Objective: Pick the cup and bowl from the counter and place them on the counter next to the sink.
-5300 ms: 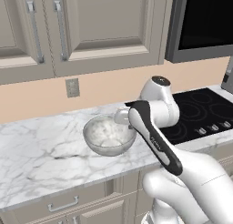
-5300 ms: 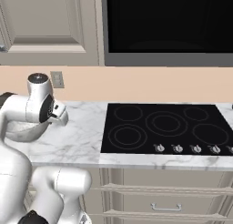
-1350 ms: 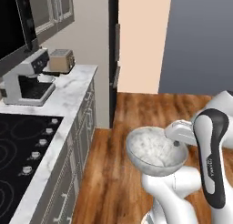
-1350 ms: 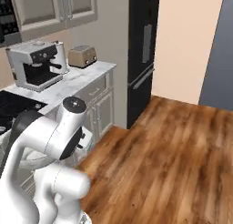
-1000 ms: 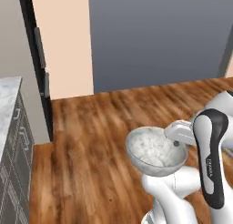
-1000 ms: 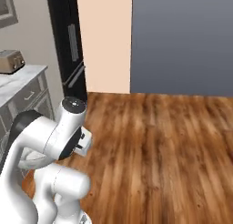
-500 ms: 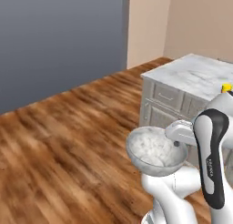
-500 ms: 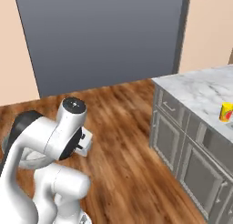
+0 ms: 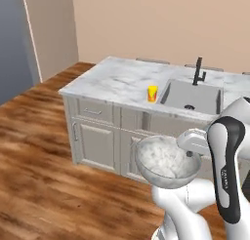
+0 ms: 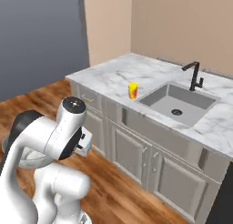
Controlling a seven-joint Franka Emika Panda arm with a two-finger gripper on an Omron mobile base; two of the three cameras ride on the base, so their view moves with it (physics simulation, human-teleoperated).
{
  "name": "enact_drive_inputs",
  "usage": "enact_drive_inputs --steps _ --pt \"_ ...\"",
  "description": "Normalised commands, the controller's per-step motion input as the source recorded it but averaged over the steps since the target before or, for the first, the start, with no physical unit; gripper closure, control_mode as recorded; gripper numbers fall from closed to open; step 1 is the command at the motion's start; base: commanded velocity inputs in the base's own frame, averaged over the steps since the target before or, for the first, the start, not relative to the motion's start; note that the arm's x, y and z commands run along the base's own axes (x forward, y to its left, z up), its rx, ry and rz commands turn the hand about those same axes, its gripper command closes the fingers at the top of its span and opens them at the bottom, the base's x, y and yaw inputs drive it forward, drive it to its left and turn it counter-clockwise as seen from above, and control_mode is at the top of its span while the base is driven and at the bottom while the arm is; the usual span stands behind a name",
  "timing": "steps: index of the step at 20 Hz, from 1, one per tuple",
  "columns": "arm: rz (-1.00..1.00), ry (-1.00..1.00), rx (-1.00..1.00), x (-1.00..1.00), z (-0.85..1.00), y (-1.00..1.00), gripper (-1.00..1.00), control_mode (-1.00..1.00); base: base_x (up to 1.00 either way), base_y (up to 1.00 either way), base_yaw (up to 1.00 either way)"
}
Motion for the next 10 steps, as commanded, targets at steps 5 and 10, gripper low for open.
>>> enact_drive_inputs --steps 5,10 --pt "0.00 0.00 0.00 0.00 0.00 0.00 1.00 1.00 0.00 -0.72 -0.65" --pt "0.00 0.00 0.00 0.00 0.00 0.00 1.00 1.00 0.00 -0.69 -0.62"
